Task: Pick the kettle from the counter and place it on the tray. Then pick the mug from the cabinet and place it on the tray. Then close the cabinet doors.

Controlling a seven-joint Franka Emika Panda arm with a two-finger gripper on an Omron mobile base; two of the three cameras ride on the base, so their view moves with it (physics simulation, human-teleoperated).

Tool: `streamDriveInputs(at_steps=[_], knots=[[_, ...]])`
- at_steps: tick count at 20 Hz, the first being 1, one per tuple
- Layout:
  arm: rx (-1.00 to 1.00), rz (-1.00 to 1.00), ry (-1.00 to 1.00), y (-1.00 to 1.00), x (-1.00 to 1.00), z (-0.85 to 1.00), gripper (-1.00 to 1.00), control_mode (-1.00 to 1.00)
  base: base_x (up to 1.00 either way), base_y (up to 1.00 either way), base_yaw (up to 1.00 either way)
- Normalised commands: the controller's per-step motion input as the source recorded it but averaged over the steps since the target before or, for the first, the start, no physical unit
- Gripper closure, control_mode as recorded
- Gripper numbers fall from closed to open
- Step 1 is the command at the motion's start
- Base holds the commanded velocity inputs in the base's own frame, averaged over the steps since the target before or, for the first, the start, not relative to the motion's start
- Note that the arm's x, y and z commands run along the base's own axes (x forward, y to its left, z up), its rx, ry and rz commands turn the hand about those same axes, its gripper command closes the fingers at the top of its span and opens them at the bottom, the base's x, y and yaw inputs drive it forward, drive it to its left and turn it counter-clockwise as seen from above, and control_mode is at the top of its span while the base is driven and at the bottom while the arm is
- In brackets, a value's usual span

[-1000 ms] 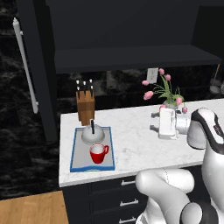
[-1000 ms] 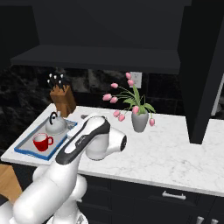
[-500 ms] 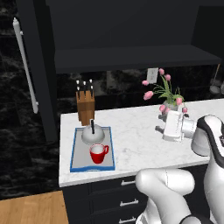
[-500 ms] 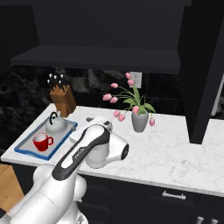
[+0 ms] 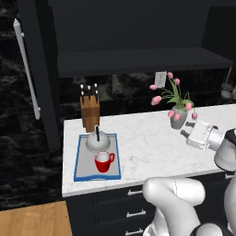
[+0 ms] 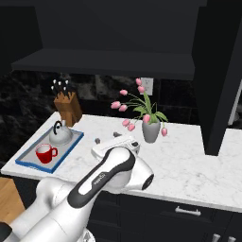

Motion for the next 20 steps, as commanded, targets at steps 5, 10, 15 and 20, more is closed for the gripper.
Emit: streamDriveInputs(at_steps=[5, 10, 15, 20], knots=[[0.12, -0.16, 0.05, -0.74, 0.0, 0.25, -1.0, -1.0, 0.0, 0.0, 0.0], [0.05, -0.14, 0.03, -0.64, -0.03, 0.55, -1.0, -1.0, 0.0, 0.0, 0.0], [0.0, -0.05, -0.04, -0.78, -0.08, 0.35, -1.0, -1.0, 0.0, 0.0, 0.0], [-0.03, 0.0, -0.03, -0.45, 0.03, -0.13, -1.0, -1.0, 0.0, 0.0, 0.0]])
